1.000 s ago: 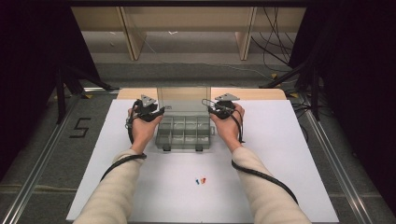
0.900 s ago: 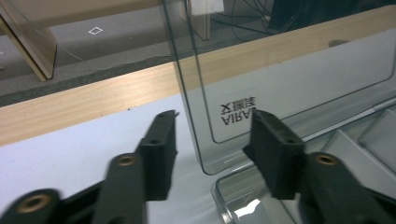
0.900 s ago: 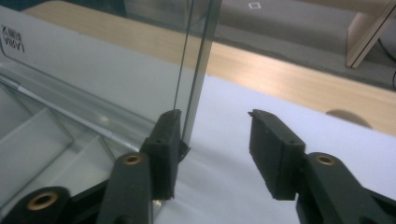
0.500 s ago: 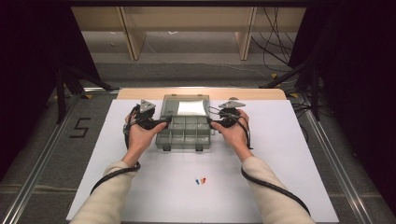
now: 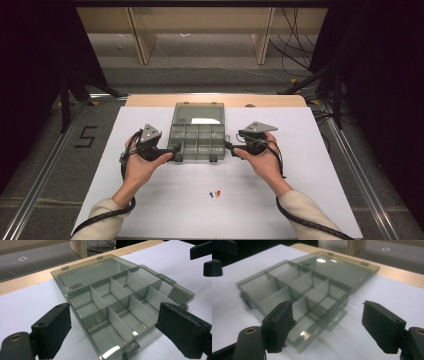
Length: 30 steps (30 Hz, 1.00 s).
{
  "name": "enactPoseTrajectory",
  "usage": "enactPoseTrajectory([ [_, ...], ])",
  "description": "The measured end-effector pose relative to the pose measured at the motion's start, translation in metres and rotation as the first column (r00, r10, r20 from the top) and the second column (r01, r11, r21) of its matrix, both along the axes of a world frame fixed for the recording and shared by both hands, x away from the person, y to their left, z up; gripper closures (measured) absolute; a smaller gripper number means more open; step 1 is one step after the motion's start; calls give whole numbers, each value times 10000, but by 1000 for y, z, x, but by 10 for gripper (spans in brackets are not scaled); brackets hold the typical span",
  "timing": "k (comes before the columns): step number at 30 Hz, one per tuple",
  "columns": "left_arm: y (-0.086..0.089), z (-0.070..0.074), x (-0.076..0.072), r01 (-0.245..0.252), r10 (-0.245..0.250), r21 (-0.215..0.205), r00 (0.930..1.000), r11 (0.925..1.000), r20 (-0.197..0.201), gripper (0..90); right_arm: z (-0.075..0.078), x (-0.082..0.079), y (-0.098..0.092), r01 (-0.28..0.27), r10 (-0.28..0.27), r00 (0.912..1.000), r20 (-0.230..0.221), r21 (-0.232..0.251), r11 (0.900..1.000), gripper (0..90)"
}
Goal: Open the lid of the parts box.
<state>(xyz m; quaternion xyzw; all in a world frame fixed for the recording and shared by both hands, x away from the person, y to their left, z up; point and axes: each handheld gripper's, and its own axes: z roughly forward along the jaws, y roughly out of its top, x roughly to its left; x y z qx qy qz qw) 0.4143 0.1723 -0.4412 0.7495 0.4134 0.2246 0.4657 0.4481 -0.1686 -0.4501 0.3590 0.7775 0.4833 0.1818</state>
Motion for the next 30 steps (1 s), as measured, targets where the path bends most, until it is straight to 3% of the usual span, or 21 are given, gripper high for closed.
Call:
enactPoseTrajectory([
  [6,2,1,-30,444,-445,141,9989,9989,132,139,3,-28,-13,-348,347,9994,93,81,9994,258],
  [9,3,0,-45,618,-635,564,9976,9965,285,140,3,-41,-19,-529,524,9984,205,276,9982,256],
  [14,4,-4,-60,727,-734,483,9972,9962,122,141,6,-59,-33,-723,714,9971,280,331,9968,253],
  [22,5,-7,-69,850,-857,515,9963,9951,117,144,4,-80,-51,-719,708,9970,305,376,9967,251],
  [30,9,-9,-69,737,-738,590,9973,9955,-12,150,4,-79,-50,-981,961,9948,328,632,9932,250],
])
